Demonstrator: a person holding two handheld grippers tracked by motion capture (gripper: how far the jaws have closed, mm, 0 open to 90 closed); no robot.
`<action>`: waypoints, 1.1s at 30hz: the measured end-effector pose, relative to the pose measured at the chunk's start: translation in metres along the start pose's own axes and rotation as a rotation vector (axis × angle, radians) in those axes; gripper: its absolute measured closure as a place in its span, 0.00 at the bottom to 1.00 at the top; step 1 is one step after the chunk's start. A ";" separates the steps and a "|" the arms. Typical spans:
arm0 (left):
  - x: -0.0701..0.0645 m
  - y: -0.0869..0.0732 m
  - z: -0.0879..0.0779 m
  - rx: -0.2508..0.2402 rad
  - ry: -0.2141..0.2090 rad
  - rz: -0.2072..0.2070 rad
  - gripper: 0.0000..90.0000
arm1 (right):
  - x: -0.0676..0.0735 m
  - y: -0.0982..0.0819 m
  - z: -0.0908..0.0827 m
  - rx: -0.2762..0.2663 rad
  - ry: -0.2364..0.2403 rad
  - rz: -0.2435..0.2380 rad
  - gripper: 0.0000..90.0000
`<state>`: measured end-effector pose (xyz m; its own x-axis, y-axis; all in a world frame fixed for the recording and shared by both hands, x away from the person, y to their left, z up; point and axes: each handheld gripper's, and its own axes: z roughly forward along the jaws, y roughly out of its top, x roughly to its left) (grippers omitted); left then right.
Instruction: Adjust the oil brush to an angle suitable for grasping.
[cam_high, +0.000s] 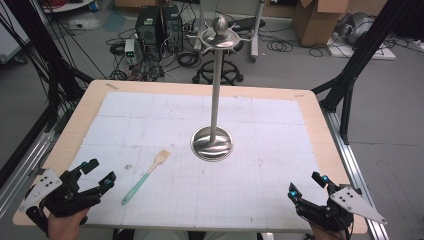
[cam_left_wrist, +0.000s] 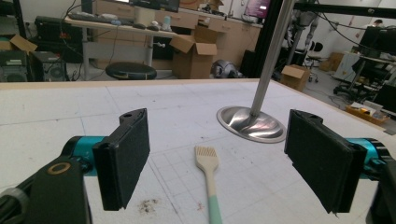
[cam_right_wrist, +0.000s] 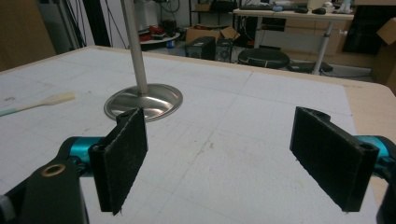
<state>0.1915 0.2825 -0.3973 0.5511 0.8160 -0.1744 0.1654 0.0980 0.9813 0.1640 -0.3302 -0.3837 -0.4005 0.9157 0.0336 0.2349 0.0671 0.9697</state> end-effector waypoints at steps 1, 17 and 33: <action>0.000 0.000 0.000 0.000 0.000 -0.001 0.25 | 0.000 0.000 0.000 -0.004 0.001 0.000 0.20; -0.015 0.001 0.014 0.022 -0.046 0.005 0.31 | 0.001 -0.002 -0.001 0.009 -0.003 -0.003 0.20; -0.038 -0.047 0.066 0.532 -0.210 0.057 0.98 | 0.003 -0.002 0.001 0.029 0.000 -0.018 0.20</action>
<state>0.2167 0.2091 -0.4419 0.7127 0.6758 -0.1877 0.4892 -0.2871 0.8236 0.1632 -0.3267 -0.3857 -0.4054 0.9140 0.0159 0.2532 0.0956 0.9627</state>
